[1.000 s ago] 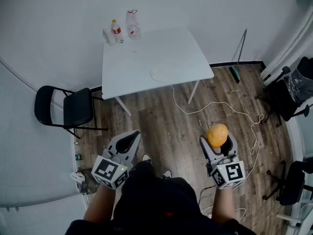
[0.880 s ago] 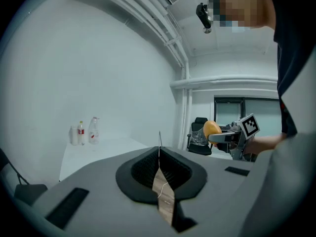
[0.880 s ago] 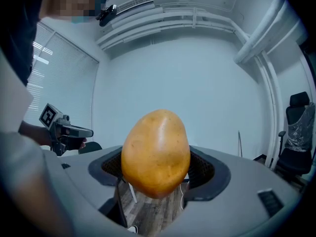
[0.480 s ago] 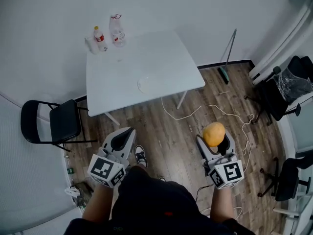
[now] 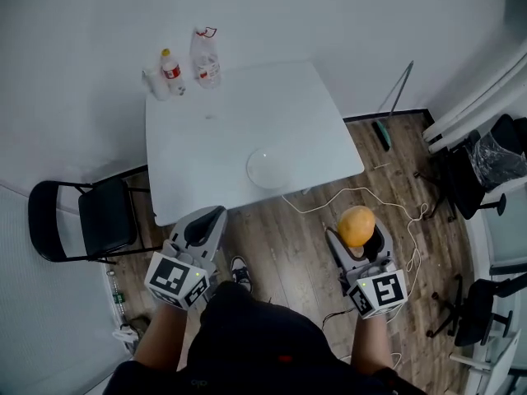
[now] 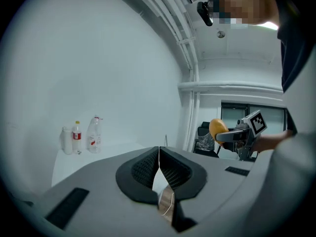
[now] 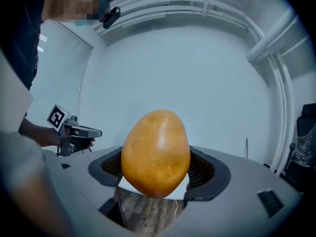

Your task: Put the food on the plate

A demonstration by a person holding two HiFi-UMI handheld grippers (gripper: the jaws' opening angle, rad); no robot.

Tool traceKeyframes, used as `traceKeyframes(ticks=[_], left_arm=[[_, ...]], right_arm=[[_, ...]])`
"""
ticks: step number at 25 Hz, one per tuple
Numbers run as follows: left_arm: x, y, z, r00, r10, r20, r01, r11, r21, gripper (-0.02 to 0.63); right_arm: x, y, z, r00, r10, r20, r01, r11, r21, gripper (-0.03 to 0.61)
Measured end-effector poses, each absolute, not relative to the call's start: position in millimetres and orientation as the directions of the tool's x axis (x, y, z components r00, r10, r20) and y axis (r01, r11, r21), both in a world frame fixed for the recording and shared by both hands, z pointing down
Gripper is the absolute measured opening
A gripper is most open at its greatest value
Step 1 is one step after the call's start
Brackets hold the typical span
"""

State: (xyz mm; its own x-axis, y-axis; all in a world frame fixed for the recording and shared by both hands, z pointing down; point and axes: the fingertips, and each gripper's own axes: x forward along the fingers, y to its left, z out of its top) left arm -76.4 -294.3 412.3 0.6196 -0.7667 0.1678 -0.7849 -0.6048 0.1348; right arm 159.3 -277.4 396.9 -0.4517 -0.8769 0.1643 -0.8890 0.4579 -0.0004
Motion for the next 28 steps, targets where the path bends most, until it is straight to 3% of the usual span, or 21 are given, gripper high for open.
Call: traceKeyframes(ticks=[15, 21, 28], left_arm=[[-161.1, -393.3, 440.5, 0.575, -0.793, 0.203, -0.818, -0.55, 0.17, 0.023], [-171.2, -402.1, 438.4, 0.505, -0.831, 0.234, -0.863, -0.483, 0.147, 0.023], [-173.7, -403.6, 443.0, 0.408, -0.865, 0.291, -0.913, -0.38, 0.149, 0.023]], right_arm=[[62.7, -399.9, 425.6, -0.528, -0.81, 0.254, -0.837, 0.547, 0.006, 0.371], [30.0, -446.4, 482.5, -0.61, -0.725, 0.321, -0.774, 0.632, -0.043, 0.371], [25.1, -498.8, 577.5, -0.604, -0.639, 0.476, -0.745, 0.664, -0.055, 0.371]])
